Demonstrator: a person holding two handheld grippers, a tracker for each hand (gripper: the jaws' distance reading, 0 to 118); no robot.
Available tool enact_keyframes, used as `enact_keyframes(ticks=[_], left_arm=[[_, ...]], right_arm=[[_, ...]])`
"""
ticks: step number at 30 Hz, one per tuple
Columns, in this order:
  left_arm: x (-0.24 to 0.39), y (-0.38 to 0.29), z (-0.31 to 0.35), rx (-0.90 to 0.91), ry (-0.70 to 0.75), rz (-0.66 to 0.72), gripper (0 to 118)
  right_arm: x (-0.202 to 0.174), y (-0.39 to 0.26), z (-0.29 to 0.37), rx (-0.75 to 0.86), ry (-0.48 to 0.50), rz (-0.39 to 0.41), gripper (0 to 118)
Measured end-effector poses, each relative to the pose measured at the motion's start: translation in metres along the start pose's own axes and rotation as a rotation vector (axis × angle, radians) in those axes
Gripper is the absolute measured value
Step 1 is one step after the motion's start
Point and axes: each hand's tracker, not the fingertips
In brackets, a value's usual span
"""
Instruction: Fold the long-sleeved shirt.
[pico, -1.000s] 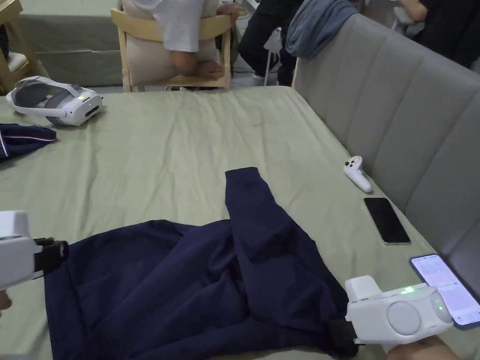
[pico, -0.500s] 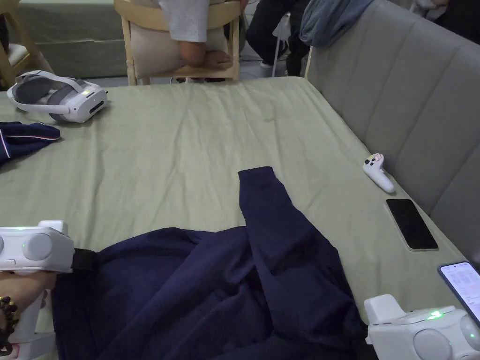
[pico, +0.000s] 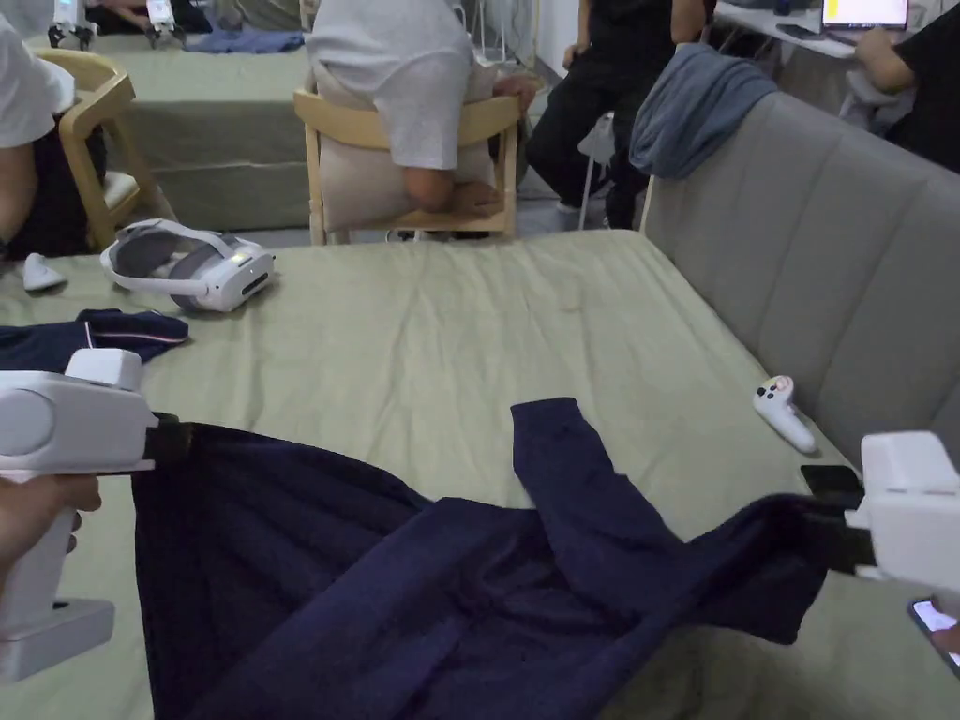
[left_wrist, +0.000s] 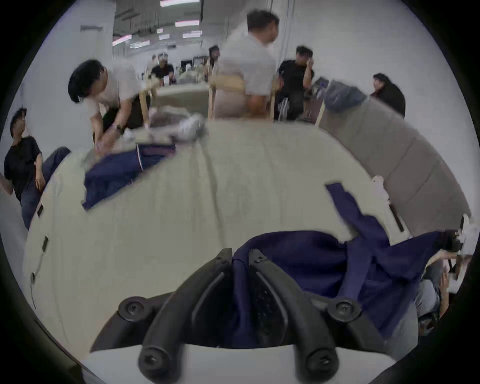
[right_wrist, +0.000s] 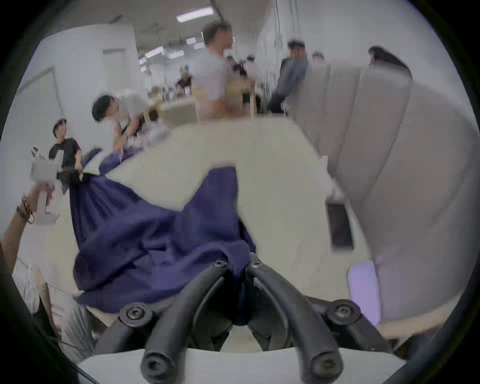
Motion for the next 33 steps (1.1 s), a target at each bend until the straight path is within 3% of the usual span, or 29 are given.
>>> enact_keyframes(ticks=[1, 4, 11, 17, 20, 24, 33], left_arm=[[-0.003, 0.017, 0.017, 0.049, -0.002, 0.011, 14], [-0.013, 0.08, 0.065, 0.182, 0.057, 0.019, 14], [-0.031, 0.218, 0.145, 0.39, 0.16, 0.037, 14], [-0.005, 0.297, 0.201, 0.535, 0.122, 0.119, 14], [-0.011, 0.325, 0.198, 0.534, 0.144, 0.083, 14], [0.004, 0.305, 0.176, 0.505, 0.137, 0.083, 14], [0.0, 0.151, 0.02, 0.177, 0.106, 0.084, 14]], right_arm=[[0.004, 0.026, 0.003, 0.042, 0.03, -0.005, 7], [0.011, 0.118, 0.024, 0.159, -0.006, 0.071, 7], [0.019, 0.313, 0.054, 0.349, -0.115, -0.006, 7], [0.007, 0.402, 0.07, 0.431, -0.232, -0.042, 7], [0.003, 0.412, 0.067, 0.434, -0.256, -0.03, 7], [0.008, 0.387, 0.041, 0.412, -0.224, -0.064, 7], [0.022, 0.222, -0.119, 0.096, -0.156, -0.095, 7]])
